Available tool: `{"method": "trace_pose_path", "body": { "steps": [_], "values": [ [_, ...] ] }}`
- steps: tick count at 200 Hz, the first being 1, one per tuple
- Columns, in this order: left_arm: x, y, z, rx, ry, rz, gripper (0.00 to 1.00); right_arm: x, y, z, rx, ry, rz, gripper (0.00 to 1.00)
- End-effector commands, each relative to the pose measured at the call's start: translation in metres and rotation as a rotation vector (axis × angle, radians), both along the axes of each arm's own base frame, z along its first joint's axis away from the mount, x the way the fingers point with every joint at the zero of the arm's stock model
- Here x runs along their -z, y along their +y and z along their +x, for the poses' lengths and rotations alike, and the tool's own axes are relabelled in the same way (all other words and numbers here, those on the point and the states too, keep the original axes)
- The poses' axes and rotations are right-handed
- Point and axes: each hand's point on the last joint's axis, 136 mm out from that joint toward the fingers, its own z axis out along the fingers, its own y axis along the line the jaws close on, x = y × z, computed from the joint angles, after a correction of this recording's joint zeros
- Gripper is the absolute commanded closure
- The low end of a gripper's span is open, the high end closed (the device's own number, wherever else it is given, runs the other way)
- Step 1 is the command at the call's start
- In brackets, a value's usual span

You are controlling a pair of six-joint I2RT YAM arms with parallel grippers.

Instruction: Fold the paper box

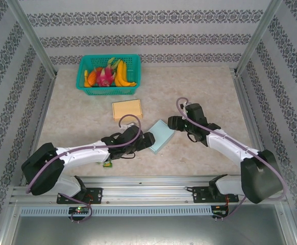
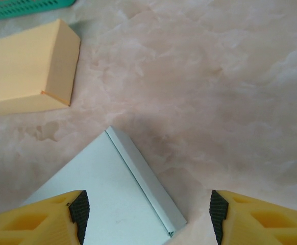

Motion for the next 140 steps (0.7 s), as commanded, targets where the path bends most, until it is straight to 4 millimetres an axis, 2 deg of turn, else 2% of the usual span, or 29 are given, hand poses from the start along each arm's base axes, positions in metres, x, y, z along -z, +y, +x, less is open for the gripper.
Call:
{"method": "trace_pose_path", "body": {
  "steps": [1,37,95,140],
  "values": [
    [-0.009,-0.023,0.014,-0.022,-0.032,-0.055,0.03,-0.009,0.007,0.012,-0.057,-0.039,-0.016,0.35],
    [0.005,-0.034,0.018,-0.002,-0.006,-0.035,0.03,0.004,0.01,0.017,-0.078,-0.01,-0.028,0.34],
    [0.004,-0.03,0.023,-0.016,-0.026,0.003,0.03,0.033,0.015,0.024,-0.089,0.062,-0.012,0.34],
    [0.009,-0.038,0.025,0.001,-0.009,0.003,0.03,0.054,0.023,0.019,-0.116,0.115,0.03,0.34]
  ]
}}
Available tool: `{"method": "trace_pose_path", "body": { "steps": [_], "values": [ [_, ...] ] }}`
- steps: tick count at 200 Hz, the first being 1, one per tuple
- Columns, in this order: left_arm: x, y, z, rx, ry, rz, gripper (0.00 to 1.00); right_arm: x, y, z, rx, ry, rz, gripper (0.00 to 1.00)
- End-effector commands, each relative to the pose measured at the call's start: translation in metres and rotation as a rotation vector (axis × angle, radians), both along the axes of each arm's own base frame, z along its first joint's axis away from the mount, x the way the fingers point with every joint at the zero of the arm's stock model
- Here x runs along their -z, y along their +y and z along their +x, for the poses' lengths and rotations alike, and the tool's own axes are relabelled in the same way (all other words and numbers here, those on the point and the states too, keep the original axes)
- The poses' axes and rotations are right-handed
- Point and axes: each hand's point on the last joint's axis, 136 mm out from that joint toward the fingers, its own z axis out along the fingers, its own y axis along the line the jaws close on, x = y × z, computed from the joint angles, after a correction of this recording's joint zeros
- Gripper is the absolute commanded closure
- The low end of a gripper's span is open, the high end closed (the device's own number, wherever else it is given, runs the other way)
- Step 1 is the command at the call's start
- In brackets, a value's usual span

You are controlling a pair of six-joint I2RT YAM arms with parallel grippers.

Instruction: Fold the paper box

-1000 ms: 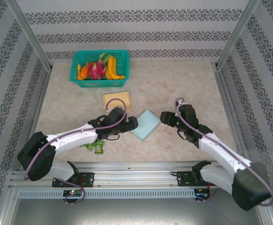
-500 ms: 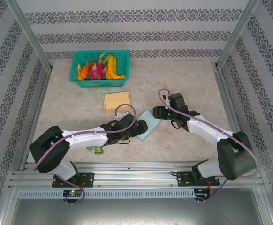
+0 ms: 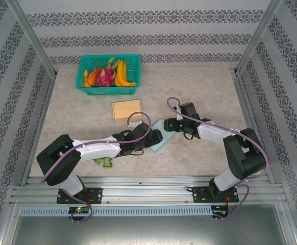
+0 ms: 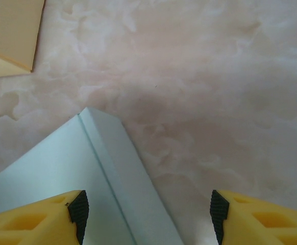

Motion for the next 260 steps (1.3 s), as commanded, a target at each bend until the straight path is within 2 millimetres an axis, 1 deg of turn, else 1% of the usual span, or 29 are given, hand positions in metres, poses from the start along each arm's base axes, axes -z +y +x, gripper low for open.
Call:
{"method": "trace_pose_path", "body": {
  "steps": [1,39,84,104,124,144,167,187,217,240,260],
  "values": [
    [-0.002,-0.009,0.004,0.012,-0.01,0.002,0.03,-0.003,0.008,0.006,-0.015,-0.013,0.053,0.34],
    [0.004,-0.01,0.01,0.005,-0.016,0.042,0.03,0.003,0.009,0.0,-0.016,0.009,0.078,0.35],
    [0.003,-0.017,0.015,0.012,-0.017,0.047,0.03,0.008,-0.001,-0.012,0.034,0.024,0.075,0.36],
    [0.004,-0.019,0.019,0.012,-0.017,0.063,0.03,0.011,0.0,-0.019,0.047,0.04,0.102,0.37],
    [0.007,-0.022,0.022,0.011,-0.015,0.08,0.03,0.011,0.0,-0.026,0.054,0.044,0.127,0.37],
    [0.004,-0.025,0.026,0.013,-0.023,0.085,0.03,0.007,-0.001,-0.033,0.067,0.035,0.147,0.39],
    [-0.001,-0.031,0.029,0.033,-0.037,0.08,0.03,-0.002,0.0,-0.041,0.086,0.021,0.187,0.4],
    [-0.01,-0.037,0.033,0.063,-0.058,0.092,0.03,-0.014,0.003,-0.048,0.094,-0.014,0.205,0.42],
    [-0.029,-0.049,0.04,0.141,-0.126,0.101,0.06,-0.043,0.004,-0.054,0.104,-0.1,0.201,0.43],
    [-0.046,-0.056,0.046,0.175,-0.166,0.108,0.09,-0.065,-0.002,-0.053,0.141,-0.168,0.212,0.44],
    [-0.062,-0.062,0.054,0.2,-0.194,0.109,0.1,-0.079,-0.004,-0.05,0.153,-0.205,0.223,0.44]
  ]
}}
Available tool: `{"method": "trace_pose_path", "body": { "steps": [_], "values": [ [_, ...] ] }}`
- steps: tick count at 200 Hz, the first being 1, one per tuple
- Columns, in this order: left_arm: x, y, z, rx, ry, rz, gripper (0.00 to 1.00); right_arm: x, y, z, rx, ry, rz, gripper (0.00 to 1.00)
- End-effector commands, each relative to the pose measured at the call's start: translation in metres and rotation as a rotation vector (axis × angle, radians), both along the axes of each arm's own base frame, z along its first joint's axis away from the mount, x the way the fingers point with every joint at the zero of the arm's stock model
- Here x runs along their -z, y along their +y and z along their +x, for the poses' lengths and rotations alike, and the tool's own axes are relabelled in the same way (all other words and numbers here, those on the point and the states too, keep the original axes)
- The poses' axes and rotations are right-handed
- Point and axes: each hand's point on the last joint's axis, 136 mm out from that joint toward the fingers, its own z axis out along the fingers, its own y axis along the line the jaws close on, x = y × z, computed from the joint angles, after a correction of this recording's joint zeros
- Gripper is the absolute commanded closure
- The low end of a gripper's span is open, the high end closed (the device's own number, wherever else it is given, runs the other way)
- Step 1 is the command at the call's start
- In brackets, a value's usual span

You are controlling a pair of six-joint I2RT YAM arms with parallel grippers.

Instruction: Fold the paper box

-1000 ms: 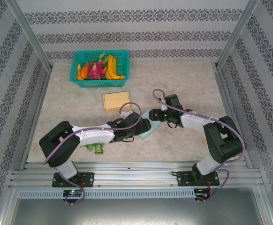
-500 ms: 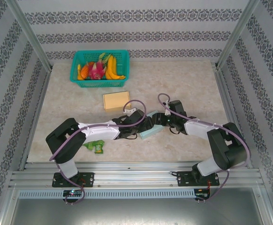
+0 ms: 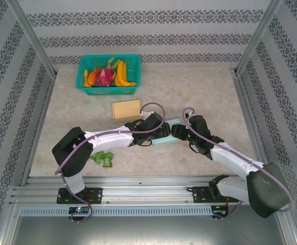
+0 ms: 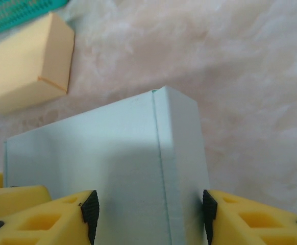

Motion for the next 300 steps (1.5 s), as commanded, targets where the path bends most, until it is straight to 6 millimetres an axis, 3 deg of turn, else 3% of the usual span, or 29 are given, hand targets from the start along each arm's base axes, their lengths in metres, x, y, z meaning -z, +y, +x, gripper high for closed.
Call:
{"method": "trace_pose_path", "body": {
  "steps": [1,33,72,137,179,219,300],
  "values": [
    [-0.037,-0.028,0.011,0.102,-0.085,-0.052,0.1,-0.031,0.021,-0.002,-0.052,-0.068,0.084,0.44],
    [-0.063,-0.036,0.023,0.139,-0.136,-0.043,0.1,-0.044,0.019,0.006,-0.037,-0.106,0.072,0.44],
    [-0.078,-0.04,0.041,0.161,-0.183,-0.015,0.1,-0.065,0.018,0.023,-0.026,-0.176,0.031,0.44],
    [-0.069,-0.032,0.083,0.118,-0.172,0.003,0.1,-0.08,0.02,0.073,-0.01,-0.202,-0.009,0.44],
    [-0.056,-0.021,0.113,0.085,-0.138,-0.013,0.1,-0.072,0.023,0.107,-0.012,-0.183,-0.036,0.44],
    [-0.039,-0.017,0.133,0.067,-0.112,-0.002,0.1,-0.053,0.017,0.133,0.005,-0.136,-0.046,0.44],
    [0.015,-0.018,0.152,0.037,-0.006,0.017,0.1,-0.01,0.002,0.158,0.022,-0.037,-0.03,0.43]
  ]
}}
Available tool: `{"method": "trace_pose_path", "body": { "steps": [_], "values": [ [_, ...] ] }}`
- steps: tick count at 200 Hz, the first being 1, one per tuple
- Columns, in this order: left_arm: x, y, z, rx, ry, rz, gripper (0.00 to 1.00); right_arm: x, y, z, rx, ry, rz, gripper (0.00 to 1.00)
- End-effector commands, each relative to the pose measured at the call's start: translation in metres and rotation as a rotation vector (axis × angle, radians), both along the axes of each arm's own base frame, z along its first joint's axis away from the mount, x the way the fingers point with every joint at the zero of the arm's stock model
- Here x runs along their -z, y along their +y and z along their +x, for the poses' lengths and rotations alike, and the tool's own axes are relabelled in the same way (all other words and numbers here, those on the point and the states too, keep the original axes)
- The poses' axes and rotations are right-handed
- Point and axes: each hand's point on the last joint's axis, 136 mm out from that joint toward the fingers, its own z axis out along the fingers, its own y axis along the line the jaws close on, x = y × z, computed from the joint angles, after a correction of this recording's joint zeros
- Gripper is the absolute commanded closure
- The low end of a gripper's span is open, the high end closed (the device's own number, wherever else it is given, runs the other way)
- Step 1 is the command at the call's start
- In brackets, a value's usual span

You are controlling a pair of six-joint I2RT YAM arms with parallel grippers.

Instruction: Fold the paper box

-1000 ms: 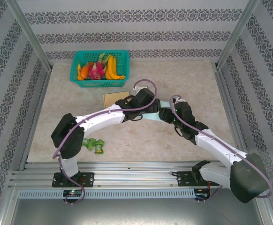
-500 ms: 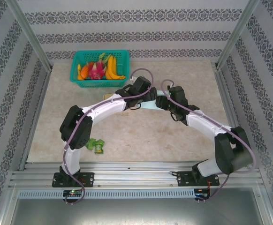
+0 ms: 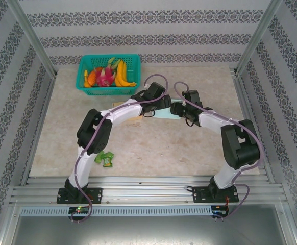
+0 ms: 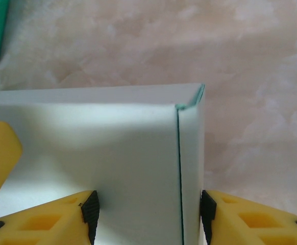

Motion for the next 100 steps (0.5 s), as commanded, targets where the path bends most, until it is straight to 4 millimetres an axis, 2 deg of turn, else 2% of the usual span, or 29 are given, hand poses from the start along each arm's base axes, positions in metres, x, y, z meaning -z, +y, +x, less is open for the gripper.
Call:
{"method": "trace_pose_path", "body": {
  "steps": [1,55,100],
  "values": [
    [0.014,-0.018,-0.008,0.058,0.062,-0.026,0.1,-0.032,0.017,0.029,-0.052,-0.118,0.085,0.43],
    [0.035,-0.007,-0.003,0.018,0.108,-0.006,0.1,-0.014,0.014,0.04,-0.042,-0.083,0.085,0.42],
    [0.032,0.003,-0.001,-0.003,0.113,0.007,0.1,-0.012,0.012,0.044,-0.036,-0.088,0.088,0.41]
  ]
}}
